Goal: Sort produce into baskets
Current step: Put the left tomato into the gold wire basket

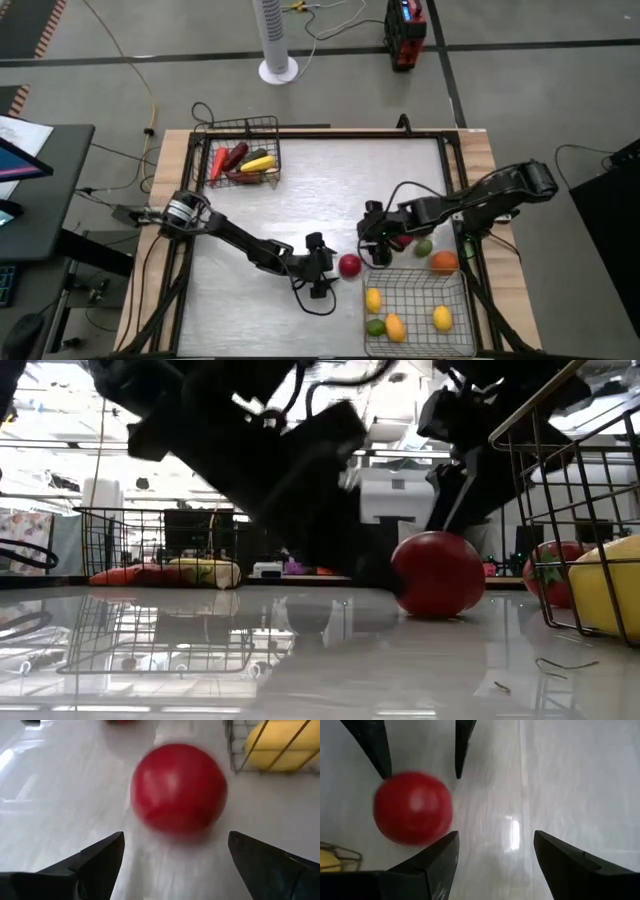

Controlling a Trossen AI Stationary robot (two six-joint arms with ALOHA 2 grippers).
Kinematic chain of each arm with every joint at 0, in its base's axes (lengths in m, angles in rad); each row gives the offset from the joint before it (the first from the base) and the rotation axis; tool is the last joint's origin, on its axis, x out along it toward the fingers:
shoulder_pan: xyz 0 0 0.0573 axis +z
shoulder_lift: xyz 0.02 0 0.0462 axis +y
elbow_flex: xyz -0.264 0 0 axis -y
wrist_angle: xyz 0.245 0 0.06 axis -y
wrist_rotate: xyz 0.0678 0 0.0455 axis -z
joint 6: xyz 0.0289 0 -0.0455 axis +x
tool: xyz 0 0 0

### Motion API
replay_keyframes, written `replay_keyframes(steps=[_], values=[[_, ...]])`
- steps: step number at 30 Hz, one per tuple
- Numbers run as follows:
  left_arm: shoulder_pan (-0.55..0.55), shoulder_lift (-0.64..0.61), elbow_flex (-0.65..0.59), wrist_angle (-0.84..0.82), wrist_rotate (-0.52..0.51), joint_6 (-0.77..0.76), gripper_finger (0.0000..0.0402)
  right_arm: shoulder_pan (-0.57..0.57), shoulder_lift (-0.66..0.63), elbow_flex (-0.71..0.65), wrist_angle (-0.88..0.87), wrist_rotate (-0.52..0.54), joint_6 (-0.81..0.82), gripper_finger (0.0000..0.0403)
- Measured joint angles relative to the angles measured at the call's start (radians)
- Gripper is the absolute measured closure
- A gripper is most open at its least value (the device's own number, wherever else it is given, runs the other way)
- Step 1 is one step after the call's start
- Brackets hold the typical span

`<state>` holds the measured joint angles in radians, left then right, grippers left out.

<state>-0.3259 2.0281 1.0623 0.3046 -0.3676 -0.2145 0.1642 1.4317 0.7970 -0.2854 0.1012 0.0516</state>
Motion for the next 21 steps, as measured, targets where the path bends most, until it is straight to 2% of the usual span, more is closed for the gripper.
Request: replay_keyframes(steps=[9, 21], values=[[0.044, 0.069, 0.054, 0.006, -0.09, 0.007, 0.0056, -0.001, 0.048, -0.002, -0.01, -0.014, -0.004, 0.0117], [0.16, 0.066, 0.054, 0.097, -0.059, 0.087, 0.0056, -0.073, -0.076, 0.003, -0.119, -0.024, -0.053, 0.0116]])
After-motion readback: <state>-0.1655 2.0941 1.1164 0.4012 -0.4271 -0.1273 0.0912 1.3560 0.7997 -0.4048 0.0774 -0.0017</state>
